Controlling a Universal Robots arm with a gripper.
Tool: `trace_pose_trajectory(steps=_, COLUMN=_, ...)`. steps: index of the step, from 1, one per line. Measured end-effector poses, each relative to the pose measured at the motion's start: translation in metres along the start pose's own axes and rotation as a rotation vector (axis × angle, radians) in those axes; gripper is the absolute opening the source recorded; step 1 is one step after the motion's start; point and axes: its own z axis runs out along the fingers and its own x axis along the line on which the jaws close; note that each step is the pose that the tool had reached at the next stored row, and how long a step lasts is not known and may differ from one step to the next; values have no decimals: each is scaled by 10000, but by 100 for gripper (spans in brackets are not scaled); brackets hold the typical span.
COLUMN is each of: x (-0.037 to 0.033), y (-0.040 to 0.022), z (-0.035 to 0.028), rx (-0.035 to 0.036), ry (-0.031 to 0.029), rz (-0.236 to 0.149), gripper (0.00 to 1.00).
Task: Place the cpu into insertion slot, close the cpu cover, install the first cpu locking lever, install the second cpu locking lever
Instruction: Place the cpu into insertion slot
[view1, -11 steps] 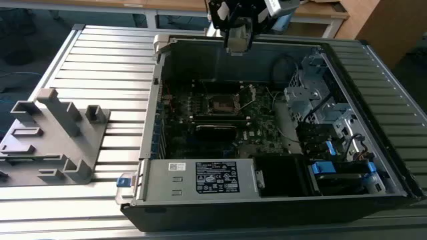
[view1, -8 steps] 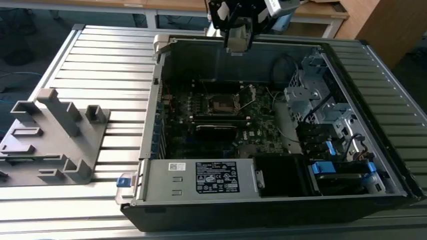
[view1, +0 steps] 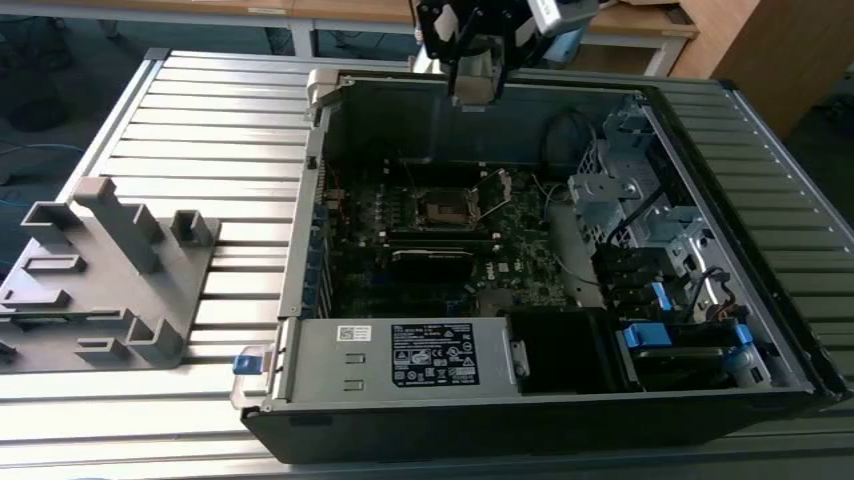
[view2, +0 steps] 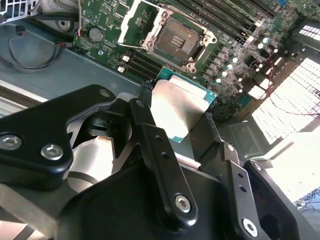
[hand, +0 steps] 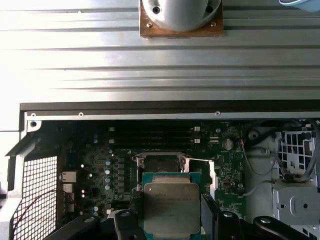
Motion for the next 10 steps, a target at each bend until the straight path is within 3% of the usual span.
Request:
trace_pose_trajectory(steps=4, x=16, y=-3, z=27, rx=-1, ry=-1, rz=0, gripper=54)
trace_pose_trajectory(steps=10, x=46, y=-13, z=133, rx=0, ry=0, rz=0, gripper=54)
